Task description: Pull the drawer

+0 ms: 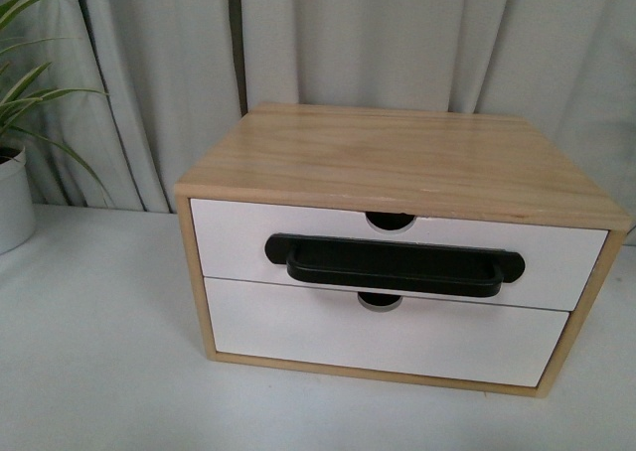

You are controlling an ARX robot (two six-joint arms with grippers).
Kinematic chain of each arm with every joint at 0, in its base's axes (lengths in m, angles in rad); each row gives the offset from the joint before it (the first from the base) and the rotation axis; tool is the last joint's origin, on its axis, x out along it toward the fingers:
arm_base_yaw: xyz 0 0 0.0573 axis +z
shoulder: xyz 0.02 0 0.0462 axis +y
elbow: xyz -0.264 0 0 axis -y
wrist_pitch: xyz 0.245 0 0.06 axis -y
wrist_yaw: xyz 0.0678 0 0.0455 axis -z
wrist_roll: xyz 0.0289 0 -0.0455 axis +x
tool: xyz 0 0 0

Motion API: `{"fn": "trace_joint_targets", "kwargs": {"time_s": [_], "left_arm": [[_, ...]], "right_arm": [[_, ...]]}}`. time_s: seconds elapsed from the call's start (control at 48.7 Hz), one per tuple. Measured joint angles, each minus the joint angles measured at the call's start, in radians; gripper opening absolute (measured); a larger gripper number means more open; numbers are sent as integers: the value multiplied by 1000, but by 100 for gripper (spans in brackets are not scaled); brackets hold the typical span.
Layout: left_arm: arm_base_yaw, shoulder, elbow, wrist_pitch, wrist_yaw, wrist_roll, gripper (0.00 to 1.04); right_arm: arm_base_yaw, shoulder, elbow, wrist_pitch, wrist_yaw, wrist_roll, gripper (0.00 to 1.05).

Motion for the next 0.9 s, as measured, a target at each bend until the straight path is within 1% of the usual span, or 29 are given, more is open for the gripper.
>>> {"fn": "trace_joint_targets", "kwargs": {"time_s": [0.062, 0.123, 0.185, 0.226, 0.267, 0.328, 0.369, 0.39, 0.41, 0.472, 0.513, 0.554, 0.575, 0.636, 0.677, 0.841, 0.903], "left_arm": [[-11, 17, 3, 13, 17, -1, 99], [-6, 61, 29, 18, 95, -5, 99], [5, 109, 43, 62, 158, 5, 99], [28, 149, 55, 99, 215, 18, 99], [72, 227, 59, 193, 276, 58, 99], [114, 308, 70, 271, 339, 93, 99], [148, 394, 91, 329, 412, 136, 99], [154, 411, 96, 339, 426, 145, 99], [172, 460, 112, 365, 478, 172, 99], [197, 548, 138, 426, 549, 216, 99], [212, 598, 161, 430, 616, 249, 99], [229, 666, 185, 474, 669, 296, 99], [231, 686, 194, 482, 688, 319, 99], [249, 770, 244, 504, 786, 378, 99], [249, 805, 269, 505, 825, 412, 99], [240, 942, 364, 513, 998, 515, 99], [225, 995, 415, 480, 1058, 568, 99]], "right_arm": [[26, 14, 11, 2, -5, -16, 96], [43, 49, 29, 18, -47, -61, 96], [50, 91, 43, 29, -94, -103, 96], [49, 133, 48, 51, -122, -145, 96], [53, 177, 52, 76, -140, -185, 96], [58, 233, 61, 106, -168, -239, 96], [58, 277, 68, 138, -183, -265, 96], [58, 299, 74, 154, -196, -282, 96], [53, 338, 85, 180, -212, -301, 96], [41, 408, 105, 229, -238, -341, 96], [32, 465, 122, 268, -260, -370, 96], [23, 546, 147, 307, -303, -412, 96], [20, 585, 159, 320, -328, -428, 96], [19, 681, 193, 336, -365, -491, 96], [19, 733, 216, 337, -383, -526, 96], [24, 853, 291, 325, -417, -610, 96], [24, 906, 334, 312, -430, -637, 96]]}}
